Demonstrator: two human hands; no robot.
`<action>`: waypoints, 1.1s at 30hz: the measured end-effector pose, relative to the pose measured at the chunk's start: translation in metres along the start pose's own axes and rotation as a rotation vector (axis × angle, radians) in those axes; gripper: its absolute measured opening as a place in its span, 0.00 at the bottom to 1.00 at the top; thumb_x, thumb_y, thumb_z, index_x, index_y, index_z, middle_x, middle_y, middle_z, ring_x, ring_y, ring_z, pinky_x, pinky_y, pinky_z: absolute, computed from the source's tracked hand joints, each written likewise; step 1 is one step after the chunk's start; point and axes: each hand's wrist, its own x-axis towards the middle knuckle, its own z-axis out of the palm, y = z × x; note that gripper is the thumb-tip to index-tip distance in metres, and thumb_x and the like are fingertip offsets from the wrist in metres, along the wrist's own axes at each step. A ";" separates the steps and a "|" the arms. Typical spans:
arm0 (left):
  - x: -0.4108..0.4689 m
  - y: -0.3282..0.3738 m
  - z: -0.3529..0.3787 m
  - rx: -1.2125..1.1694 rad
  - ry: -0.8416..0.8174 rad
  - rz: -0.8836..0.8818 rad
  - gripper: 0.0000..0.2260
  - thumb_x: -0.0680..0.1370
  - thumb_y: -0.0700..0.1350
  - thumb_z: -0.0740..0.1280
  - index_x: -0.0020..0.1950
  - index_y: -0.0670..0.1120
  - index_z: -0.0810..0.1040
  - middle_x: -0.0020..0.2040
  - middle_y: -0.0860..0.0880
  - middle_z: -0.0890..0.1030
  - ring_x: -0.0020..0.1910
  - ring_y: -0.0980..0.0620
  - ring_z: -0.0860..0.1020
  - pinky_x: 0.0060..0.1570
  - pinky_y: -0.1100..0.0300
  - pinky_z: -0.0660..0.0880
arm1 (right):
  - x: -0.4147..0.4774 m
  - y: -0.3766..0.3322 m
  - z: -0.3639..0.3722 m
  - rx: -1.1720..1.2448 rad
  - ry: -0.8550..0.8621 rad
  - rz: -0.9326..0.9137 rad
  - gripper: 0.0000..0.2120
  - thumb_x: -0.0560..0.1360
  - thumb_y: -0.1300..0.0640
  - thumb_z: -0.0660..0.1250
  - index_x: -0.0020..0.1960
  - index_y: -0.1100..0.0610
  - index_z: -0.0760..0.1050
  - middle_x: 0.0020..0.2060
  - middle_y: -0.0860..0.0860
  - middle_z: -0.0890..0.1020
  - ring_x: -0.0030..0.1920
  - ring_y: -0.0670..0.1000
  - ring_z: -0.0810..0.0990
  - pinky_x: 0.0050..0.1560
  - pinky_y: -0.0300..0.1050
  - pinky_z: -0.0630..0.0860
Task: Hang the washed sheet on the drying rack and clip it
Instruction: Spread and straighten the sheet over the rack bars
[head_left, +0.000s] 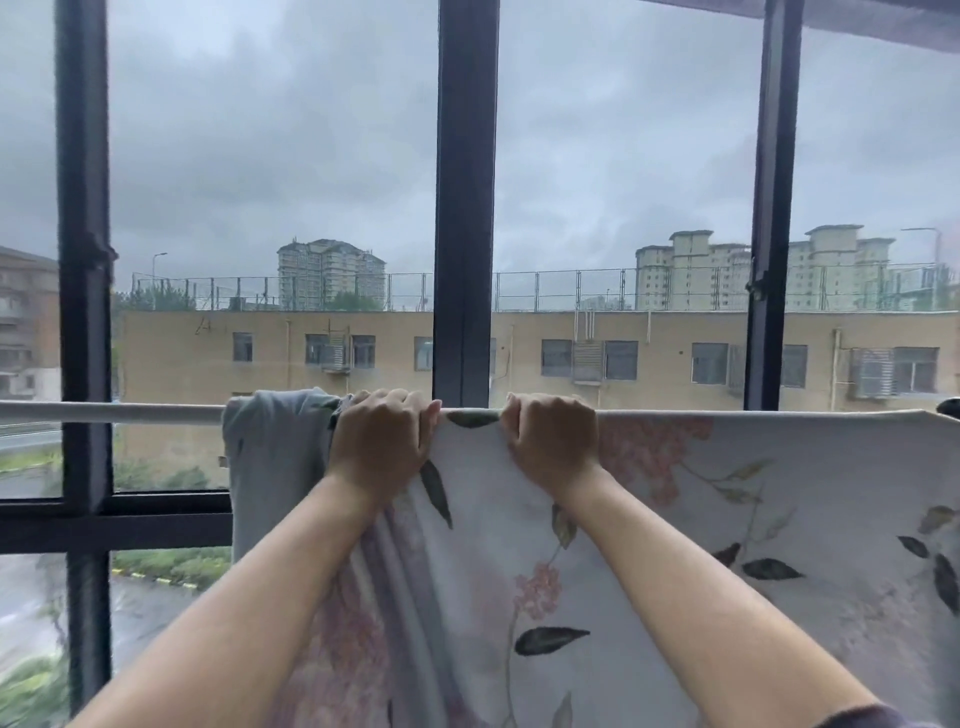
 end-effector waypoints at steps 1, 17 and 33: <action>-0.002 -0.010 -0.003 -0.004 -0.001 -0.005 0.21 0.79 0.52 0.51 0.35 0.45 0.76 0.30 0.48 0.78 0.29 0.45 0.77 0.39 0.54 0.74 | -0.001 0.001 0.000 -0.006 0.013 0.012 0.22 0.75 0.51 0.54 0.26 0.56 0.76 0.21 0.51 0.76 0.20 0.54 0.74 0.29 0.41 0.71; -0.023 -0.091 -0.017 -0.024 -0.025 -0.060 0.22 0.79 0.51 0.49 0.36 0.45 0.77 0.32 0.46 0.80 0.30 0.45 0.77 0.42 0.54 0.73 | 0.009 -0.060 0.004 -0.073 -0.050 0.072 0.33 0.73 0.44 0.40 0.31 0.59 0.78 0.28 0.57 0.81 0.28 0.58 0.79 0.33 0.44 0.67; -0.025 -0.136 -0.025 0.053 -0.045 -0.055 0.24 0.78 0.53 0.49 0.32 0.43 0.77 0.29 0.43 0.79 0.28 0.43 0.78 0.39 0.53 0.74 | 0.015 -0.105 0.009 -0.106 0.028 -0.016 0.24 0.75 0.51 0.59 0.22 0.57 0.72 0.18 0.51 0.74 0.19 0.53 0.73 0.28 0.36 0.58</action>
